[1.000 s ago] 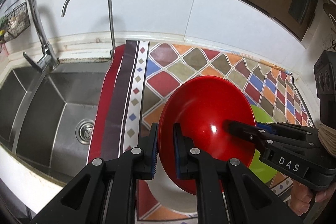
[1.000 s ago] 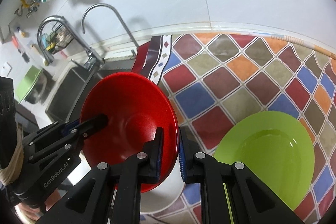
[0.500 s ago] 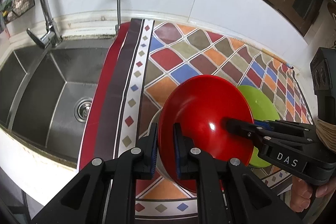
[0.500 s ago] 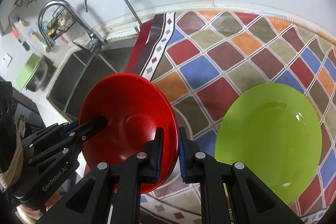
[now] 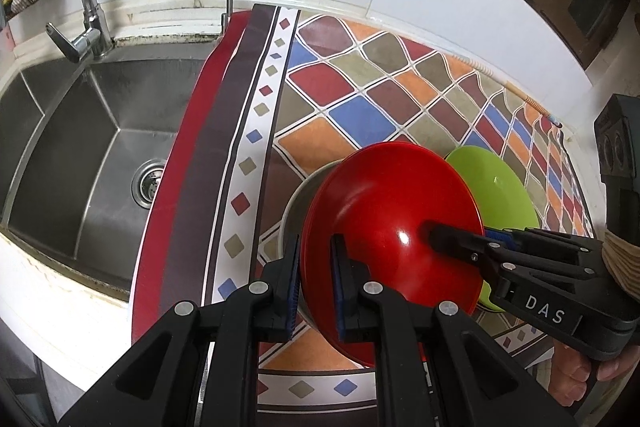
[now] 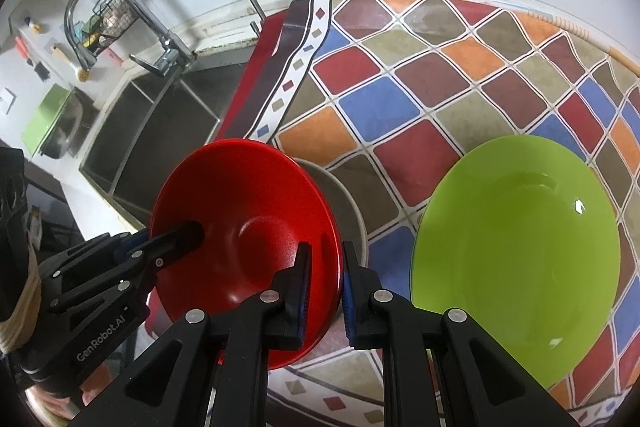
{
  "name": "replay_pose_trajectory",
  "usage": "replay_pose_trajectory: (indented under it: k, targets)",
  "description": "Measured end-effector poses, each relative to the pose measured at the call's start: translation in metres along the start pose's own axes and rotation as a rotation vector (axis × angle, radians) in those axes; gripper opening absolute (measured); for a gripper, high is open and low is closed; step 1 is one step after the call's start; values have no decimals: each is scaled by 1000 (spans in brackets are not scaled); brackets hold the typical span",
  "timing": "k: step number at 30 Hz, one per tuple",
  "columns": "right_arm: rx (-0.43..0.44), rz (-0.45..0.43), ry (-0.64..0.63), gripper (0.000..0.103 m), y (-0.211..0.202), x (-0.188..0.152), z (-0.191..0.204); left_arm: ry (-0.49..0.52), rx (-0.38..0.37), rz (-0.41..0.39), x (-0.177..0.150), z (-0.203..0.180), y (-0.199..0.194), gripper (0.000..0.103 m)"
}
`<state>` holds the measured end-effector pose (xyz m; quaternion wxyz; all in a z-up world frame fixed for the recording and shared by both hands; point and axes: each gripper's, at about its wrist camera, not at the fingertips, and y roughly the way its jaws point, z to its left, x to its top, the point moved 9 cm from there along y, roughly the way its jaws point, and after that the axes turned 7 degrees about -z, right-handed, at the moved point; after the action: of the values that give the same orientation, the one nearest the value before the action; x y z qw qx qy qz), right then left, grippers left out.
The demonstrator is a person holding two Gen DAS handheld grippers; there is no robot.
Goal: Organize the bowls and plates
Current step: 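Lower the red bowl into the white bowl with both grippers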
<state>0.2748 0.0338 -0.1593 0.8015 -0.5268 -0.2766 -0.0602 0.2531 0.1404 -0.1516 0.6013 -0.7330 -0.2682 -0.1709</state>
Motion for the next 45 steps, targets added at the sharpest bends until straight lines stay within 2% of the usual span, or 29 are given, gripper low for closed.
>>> replay_pose_trajectory:
  k: [15,21,23,25,28,31,38,45]
  targets:
    - [-30,-7,-61,17,5,-1,3,-3,-8,5,-1,2,6,20]
    - [-23,-22,-125,32,0,-1,12,-12,-14,-2,0,3,4,23]
    - [-45,-39,-151,36,-4,0,12,-13,-14,-10,0,3,1,25]
    - [-90,-85,-187,45,-11,6,12,-3,10,-32,4,4,-3,27]
    - [-104,-118,-209,47,-20,11,12,12,30,-64,9,5,-10,30]
    - [-105,-131,-204,53,-23,14,10,13,33,-82,12,6,-15,33]
    - [-110,-140,-178,53,-21,15,7,4,47,-82,12,11,-15,35]
    - [-133,-136,-92,53,-9,15,-11,-18,39,-33,2,14,1,36]
